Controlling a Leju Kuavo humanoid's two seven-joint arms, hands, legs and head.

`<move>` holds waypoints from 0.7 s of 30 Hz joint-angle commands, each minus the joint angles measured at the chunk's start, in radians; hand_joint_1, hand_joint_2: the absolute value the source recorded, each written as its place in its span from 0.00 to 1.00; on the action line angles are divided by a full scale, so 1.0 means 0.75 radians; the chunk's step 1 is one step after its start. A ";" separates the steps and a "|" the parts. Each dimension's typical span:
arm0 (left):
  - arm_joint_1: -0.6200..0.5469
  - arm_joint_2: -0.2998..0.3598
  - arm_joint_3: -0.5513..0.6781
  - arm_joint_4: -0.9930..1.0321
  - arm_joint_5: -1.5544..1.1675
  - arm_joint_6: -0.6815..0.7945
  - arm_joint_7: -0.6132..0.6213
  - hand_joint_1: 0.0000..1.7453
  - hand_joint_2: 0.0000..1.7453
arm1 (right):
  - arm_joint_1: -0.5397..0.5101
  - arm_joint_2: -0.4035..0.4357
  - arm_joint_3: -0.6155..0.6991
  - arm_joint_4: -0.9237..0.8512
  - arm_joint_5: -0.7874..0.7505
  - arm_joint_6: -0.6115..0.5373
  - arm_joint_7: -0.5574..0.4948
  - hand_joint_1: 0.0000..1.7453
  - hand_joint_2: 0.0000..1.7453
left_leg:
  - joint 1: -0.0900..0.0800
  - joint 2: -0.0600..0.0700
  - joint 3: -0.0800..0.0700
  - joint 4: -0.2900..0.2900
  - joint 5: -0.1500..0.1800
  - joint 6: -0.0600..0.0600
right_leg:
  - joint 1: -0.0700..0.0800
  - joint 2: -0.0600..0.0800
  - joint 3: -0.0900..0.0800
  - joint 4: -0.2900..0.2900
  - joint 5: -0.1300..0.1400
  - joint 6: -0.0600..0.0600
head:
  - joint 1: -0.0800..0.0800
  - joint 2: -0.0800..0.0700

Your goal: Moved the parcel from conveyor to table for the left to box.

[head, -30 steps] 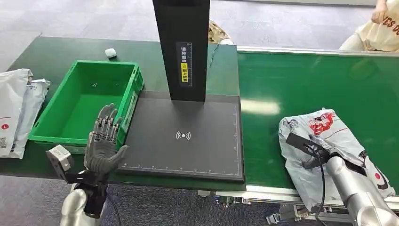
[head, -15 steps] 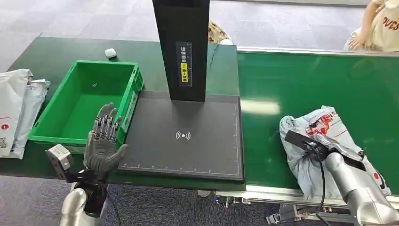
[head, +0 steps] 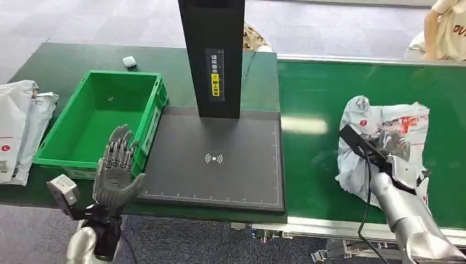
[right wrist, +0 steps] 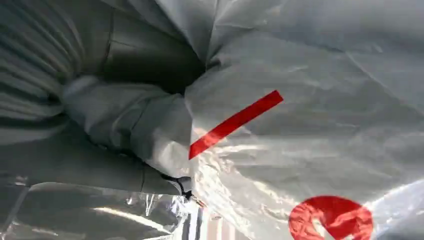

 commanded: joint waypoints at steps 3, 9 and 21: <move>-0.018 0.014 -0.002 0.020 0.008 0.009 0.003 0.00 1.00 | 0.079 0.075 -0.228 -0.270 -0.045 -0.132 -0.144 1.00 1.00 | 0.000 0.004 0.007 -0.003 -0.002 -0.001 | 0.000 0.004 0.007 -0.003 -0.001 -0.002 | 0.000 0.000; -0.018 0.016 0.000 0.022 0.009 0.010 0.002 0.00 1.00 | 0.079 0.078 -0.228 -0.266 -0.044 -0.133 -0.148 1.00 1.00 | 0.000 0.003 0.005 -0.002 -0.001 -0.001 | 0.000 0.003 0.005 -0.002 -0.001 -0.002 | 0.000 0.000; -0.127 0.035 -0.067 0.189 0.016 0.005 -0.063 0.00 1.00 | 0.257 0.186 -0.479 -0.932 -0.415 -0.433 -0.828 1.00 1.00 | -0.001 0.002 0.006 -0.004 -0.002 -0.002 | -0.001 0.002 0.004 -0.001 -0.002 -0.003 | 0.000 0.000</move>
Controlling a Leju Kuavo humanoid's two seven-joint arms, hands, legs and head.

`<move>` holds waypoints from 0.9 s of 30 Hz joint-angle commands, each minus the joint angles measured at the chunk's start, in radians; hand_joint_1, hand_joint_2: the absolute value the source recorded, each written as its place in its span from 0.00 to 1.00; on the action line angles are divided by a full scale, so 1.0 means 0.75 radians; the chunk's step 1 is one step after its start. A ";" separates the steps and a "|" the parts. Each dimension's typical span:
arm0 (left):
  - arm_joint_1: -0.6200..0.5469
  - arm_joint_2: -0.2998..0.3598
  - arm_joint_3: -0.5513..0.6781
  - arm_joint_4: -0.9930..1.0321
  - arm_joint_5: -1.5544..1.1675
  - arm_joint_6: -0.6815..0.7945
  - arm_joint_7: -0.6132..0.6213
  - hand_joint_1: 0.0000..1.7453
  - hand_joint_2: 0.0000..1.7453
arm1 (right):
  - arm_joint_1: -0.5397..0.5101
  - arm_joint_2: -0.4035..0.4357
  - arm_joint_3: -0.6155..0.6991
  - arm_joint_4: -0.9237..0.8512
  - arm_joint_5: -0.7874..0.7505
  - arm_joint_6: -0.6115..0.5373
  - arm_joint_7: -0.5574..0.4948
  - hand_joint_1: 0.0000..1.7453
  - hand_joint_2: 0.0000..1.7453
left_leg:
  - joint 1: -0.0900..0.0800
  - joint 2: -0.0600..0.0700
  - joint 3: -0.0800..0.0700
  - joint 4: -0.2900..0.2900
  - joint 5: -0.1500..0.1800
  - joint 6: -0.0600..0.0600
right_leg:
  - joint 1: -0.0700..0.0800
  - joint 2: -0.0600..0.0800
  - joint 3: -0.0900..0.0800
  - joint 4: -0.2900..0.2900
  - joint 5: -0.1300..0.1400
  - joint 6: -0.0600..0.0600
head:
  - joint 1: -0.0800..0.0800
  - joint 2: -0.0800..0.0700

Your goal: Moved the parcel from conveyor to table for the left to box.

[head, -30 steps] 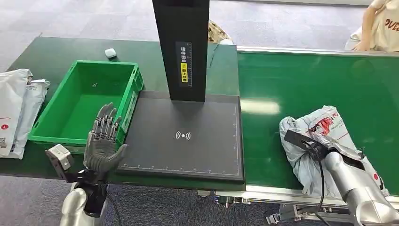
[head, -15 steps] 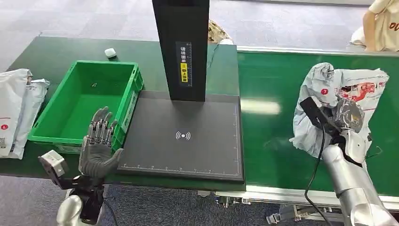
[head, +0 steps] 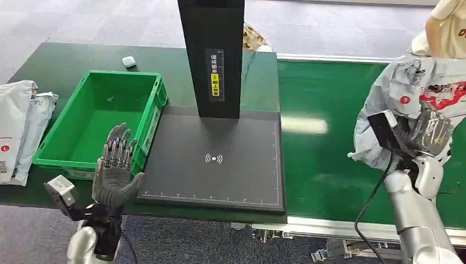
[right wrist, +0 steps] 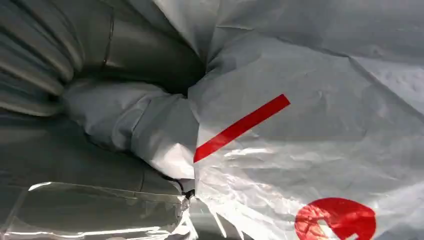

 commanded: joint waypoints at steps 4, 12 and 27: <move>-0.184 0.041 -0.061 0.249 0.002 -0.016 -0.049 0.00 1.00 | 0.019 0.154 0.117 -0.788 -0.261 0.131 -0.436 1.00 1.00 | -0.002 0.007 0.001 -0.001 0.000 -0.001 | -0.002 0.007 -0.003 0.002 0.001 -0.002 | 0.001 0.000; -0.209 0.050 -0.070 0.253 0.005 -0.021 -0.044 0.00 1.00 | -0.133 0.157 0.411 -0.806 -0.092 0.107 -0.342 1.00 1.00 | -0.001 0.012 0.006 -0.003 0.000 -0.002 | 0.000 0.011 0.001 0.000 0.002 -0.004 | -0.001 0.000; -0.211 0.070 -0.070 0.261 0.022 -0.014 -0.045 0.00 1.00 | -0.223 0.169 0.601 -0.717 -0.170 0.195 -0.389 1.00 1.00 | 0.000 0.010 0.006 -0.003 0.000 -0.002 | 0.000 0.009 0.002 -0.001 0.002 -0.004 | -0.001 0.000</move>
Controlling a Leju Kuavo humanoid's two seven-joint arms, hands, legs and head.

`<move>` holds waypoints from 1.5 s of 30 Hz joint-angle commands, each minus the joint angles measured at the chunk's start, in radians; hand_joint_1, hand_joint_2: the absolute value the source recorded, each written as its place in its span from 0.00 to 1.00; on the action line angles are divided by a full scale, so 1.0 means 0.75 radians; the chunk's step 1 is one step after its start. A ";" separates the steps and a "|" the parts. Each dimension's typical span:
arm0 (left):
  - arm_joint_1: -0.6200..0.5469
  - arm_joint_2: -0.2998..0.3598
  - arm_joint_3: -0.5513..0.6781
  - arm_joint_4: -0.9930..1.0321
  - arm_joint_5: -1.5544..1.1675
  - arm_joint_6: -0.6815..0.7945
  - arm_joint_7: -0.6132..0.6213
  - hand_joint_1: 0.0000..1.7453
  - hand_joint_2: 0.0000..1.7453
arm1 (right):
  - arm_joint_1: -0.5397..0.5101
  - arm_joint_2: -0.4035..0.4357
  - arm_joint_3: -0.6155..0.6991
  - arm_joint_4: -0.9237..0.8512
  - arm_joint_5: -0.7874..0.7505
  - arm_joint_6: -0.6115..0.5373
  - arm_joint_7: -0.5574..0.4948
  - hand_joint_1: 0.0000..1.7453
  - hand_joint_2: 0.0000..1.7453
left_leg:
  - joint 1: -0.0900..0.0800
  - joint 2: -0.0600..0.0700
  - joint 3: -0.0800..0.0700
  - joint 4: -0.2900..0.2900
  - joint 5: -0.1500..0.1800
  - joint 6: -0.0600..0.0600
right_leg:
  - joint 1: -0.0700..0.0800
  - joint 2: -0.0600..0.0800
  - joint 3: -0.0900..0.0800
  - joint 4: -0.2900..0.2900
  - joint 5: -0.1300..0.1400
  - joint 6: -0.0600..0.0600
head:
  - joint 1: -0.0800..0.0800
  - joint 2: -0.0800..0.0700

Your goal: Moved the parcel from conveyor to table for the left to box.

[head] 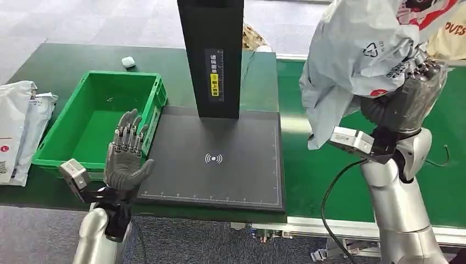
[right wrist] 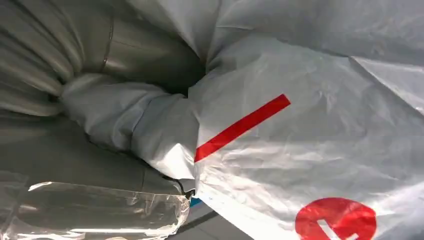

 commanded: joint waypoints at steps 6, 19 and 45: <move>-0.032 0.076 0.002 0.086 0.014 -0.012 -0.016 0.00 1.00 | -0.348 0.027 0.674 0.449 -0.031 0.700 0.037 1.00 1.00 | -0.001 0.012 0.008 -0.003 -0.001 -0.001 | 0.001 0.012 0.003 -0.001 0.002 -0.002 | -0.001 0.000; 0.039 0.070 0.048 0.003 -0.005 -0.027 -0.004 0.00 1.00 | -0.465 0.130 0.967 0.812 -0.239 1.231 0.020 1.00 1.00 | 0.002 0.005 0.006 -0.003 -0.001 -0.002 | 0.002 0.004 0.005 -0.002 -0.001 -0.002 | -0.001 0.000; 0.110 0.046 0.039 -0.074 -0.010 0.004 0.035 0.00 1.00 | -0.491 0.084 1.181 0.914 -0.082 0.927 0.171 0.00 1.00 | 0.002 -0.001 0.004 -0.001 -0.001 -0.001 | 0.002 -0.002 0.004 -0.001 -0.001 -0.002 | -0.001 0.000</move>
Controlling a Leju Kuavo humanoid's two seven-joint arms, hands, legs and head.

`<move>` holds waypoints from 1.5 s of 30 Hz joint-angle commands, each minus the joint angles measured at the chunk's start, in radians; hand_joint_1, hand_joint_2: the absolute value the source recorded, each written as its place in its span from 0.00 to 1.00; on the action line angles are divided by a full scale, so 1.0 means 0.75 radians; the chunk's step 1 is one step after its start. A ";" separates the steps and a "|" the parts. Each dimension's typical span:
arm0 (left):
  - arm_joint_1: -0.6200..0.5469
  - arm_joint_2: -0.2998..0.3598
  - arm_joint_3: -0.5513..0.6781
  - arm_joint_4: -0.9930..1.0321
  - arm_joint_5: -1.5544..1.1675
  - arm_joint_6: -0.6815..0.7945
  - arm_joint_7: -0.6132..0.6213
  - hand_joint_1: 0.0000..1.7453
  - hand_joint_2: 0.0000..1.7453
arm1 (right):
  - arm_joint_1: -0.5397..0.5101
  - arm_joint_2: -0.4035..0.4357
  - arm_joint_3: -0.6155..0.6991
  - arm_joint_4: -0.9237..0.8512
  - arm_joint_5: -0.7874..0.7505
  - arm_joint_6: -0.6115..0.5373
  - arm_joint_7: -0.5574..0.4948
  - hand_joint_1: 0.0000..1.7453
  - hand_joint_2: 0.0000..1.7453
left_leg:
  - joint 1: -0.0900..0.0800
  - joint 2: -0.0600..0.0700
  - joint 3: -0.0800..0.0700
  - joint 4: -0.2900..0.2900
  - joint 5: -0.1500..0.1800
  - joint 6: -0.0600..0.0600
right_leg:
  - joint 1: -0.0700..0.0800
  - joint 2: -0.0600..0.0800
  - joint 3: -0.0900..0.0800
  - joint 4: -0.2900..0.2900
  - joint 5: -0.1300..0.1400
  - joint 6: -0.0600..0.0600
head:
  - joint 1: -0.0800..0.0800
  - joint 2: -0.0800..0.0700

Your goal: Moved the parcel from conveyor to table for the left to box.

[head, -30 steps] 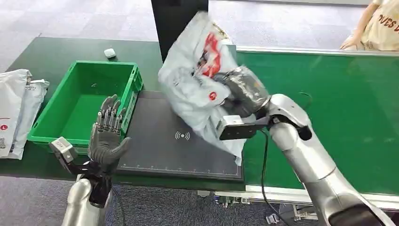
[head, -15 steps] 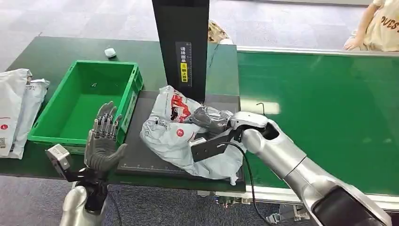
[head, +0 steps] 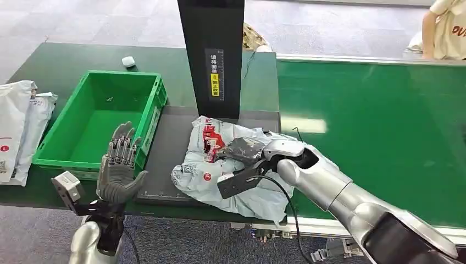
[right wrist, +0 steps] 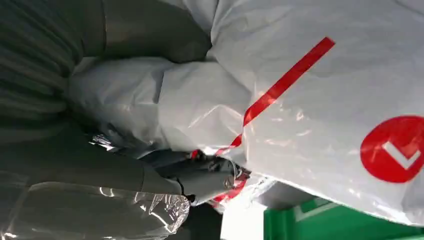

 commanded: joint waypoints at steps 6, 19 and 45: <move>-0.074 0.015 -0.022 0.076 0.003 0.004 0.002 0.00 1.00 | 0.032 -0.014 -0.195 -0.155 0.128 -0.578 0.008 0.00 1.00 | 0.000 0.000 0.004 -0.002 -0.001 -0.001 | 0.001 0.000 0.004 -0.001 -0.001 -0.002 | -0.001 0.000; -0.105 0.024 -0.068 0.150 0.019 0.007 -0.014 0.00 1.00 | 0.259 0.050 -0.536 -0.253 -0.366 -0.406 -0.180 0.00 1.00 | 0.000 0.000 0.003 -0.002 0.000 -0.001 | 0.000 -0.001 0.003 -0.002 -0.001 -0.001 | -0.001 0.000; -0.626 -0.027 -0.873 0.591 -1.220 0.472 0.266 0.00 1.00 | 0.461 0.127 -1.269 -0.688 -0.610 -0.499 -0.170 0.00 1.00 | -0.002 -0.009 0.001 0.000 0.002 0.000 | -0.002 -0.010 0.004 -0.001 -0.001 -0.001 | 0.000 0.000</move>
